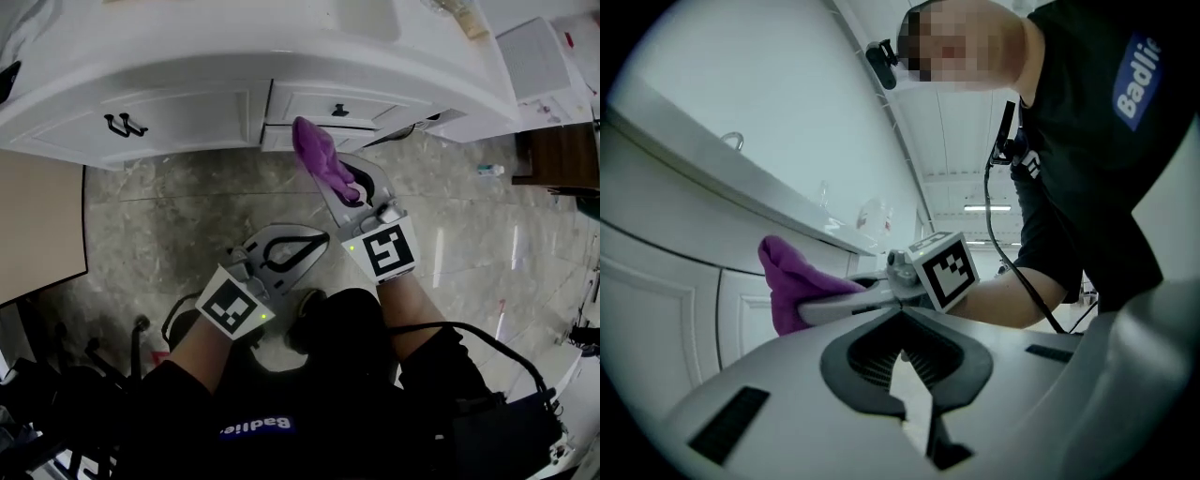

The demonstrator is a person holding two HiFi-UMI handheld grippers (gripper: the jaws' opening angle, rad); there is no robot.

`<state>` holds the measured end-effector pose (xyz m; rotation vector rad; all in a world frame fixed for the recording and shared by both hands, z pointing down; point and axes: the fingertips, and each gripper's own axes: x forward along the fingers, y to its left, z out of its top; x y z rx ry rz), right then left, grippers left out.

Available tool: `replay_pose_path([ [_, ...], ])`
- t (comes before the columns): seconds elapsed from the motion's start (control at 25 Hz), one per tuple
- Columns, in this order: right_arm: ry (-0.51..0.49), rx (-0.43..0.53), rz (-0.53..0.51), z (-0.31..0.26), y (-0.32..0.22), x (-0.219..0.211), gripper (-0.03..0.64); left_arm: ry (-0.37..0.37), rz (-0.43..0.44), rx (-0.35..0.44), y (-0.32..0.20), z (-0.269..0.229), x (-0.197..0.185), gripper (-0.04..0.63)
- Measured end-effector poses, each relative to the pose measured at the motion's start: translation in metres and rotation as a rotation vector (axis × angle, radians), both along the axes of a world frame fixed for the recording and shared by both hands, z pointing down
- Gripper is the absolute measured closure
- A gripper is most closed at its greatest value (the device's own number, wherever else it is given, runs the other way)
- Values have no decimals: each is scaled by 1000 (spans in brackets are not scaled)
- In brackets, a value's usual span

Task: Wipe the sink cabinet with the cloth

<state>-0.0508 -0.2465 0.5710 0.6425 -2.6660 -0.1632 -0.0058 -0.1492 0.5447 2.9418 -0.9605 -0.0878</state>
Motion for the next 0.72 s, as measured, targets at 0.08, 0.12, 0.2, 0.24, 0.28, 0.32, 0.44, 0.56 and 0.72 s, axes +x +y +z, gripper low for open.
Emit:
replay_pose_path([
  [0.08, 15, 32, 5, 16, -8, -1, 548, 4, 3, 9, -2, 33, 2, 600],
  [0.12, 24, 50, 6, 23, -12, -1, 548, 2, 9, 18, -2, 49, 3, 600],
  [0.2, 42, 93, 9, 33, -16, -1, 548, -1, 26, 32, 1, 77, 7, 600],
  [0.24, 51, 116, 12, 36, -18, -2, 548, 6, 35, 31, 3, 90, 9, 600],
  [0.28, 60, 142, 14, 38, -19, -2, 548, 17, 43, 32, 7, 100, 10, 600],
  [0.32, 71, 171, 16, 39, -20, -3, 548, 28, 51, 37, 11, 109, 11, 600],
  [0.44, 106, 265, 24, 31, -28, -10, 548, 73, 50, 4, 19, 124, 4, 600],
  [0.56, 174, 389, 13, 10, -40, -19, 548, 113, 9, -36, 19, 120, -9, 600],
  [0.72, 308, 535, 10, -12, -51, -34, 548, 135, -35, -24, 27, 107, -16, 600],
])
